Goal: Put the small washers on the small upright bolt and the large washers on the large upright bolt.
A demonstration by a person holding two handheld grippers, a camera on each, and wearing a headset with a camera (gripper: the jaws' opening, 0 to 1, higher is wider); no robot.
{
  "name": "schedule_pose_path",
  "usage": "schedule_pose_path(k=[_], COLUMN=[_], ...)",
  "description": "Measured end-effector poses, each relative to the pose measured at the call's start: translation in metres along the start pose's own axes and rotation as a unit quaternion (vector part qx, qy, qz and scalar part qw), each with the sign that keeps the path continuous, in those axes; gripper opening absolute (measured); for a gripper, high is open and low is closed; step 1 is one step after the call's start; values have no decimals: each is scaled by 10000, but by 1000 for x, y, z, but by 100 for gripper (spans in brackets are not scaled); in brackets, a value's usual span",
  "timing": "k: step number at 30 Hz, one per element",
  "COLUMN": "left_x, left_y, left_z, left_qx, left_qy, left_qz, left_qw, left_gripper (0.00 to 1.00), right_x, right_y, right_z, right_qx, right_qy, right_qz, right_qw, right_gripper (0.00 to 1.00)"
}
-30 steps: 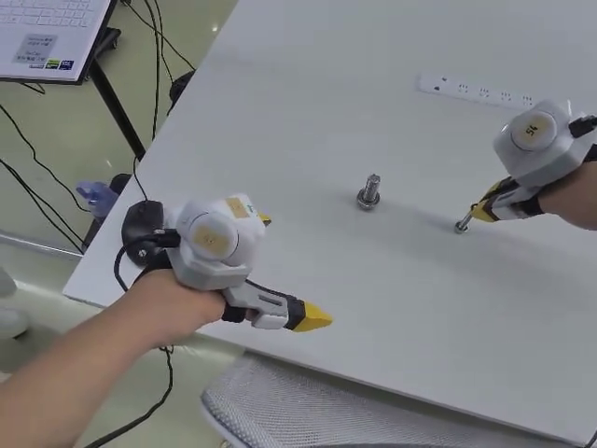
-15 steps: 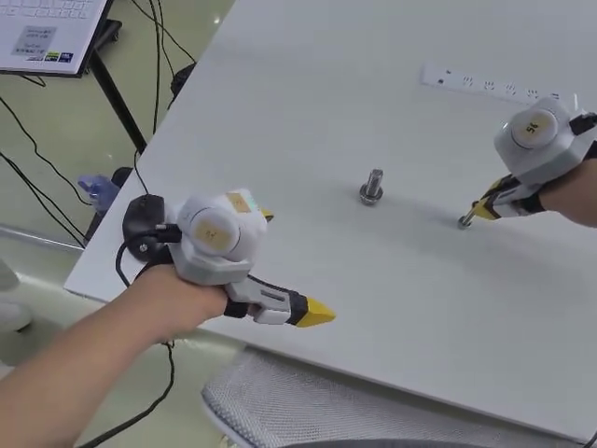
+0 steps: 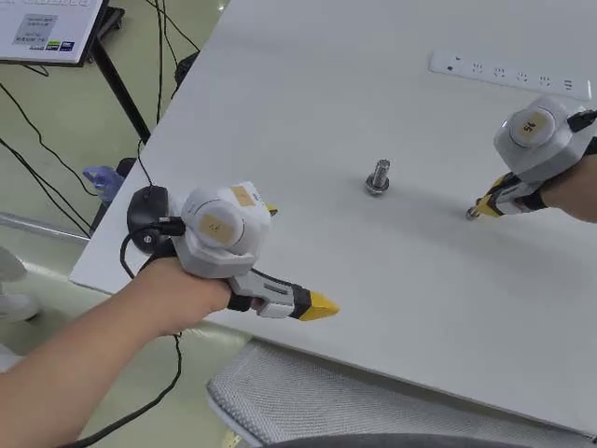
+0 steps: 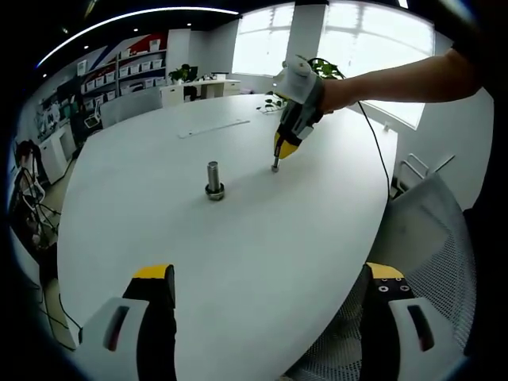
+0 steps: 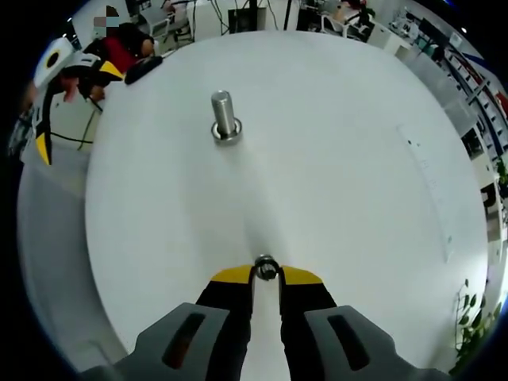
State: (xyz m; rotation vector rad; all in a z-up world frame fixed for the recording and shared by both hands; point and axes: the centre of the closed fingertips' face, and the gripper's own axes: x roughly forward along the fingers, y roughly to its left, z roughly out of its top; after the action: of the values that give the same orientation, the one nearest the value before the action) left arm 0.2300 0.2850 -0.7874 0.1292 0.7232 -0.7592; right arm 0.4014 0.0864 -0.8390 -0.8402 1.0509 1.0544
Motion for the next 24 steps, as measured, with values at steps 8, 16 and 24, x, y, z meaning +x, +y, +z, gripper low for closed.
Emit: schedule_pose_path(k=[8,16,24], left_x=[-1,-2,-4], left_y=[-3,-1,0], left_z=[0,2,5], left_qx=[0,-5,25], left_qy=[13,5,-17], left_qz=[-10,-11,13], left_qw=[10000,10000,10000], left_gripper=[96,95,95], right_x=[12,20,24], right_y=[0,1,1], right_z=[-5,-8,-6], right_qx=[-4,-52,-102], right_qy=[69,133,124], right_qz=[61,78,86], right_qw=[10000,9999,9998], right_gripper=[13,13,13])
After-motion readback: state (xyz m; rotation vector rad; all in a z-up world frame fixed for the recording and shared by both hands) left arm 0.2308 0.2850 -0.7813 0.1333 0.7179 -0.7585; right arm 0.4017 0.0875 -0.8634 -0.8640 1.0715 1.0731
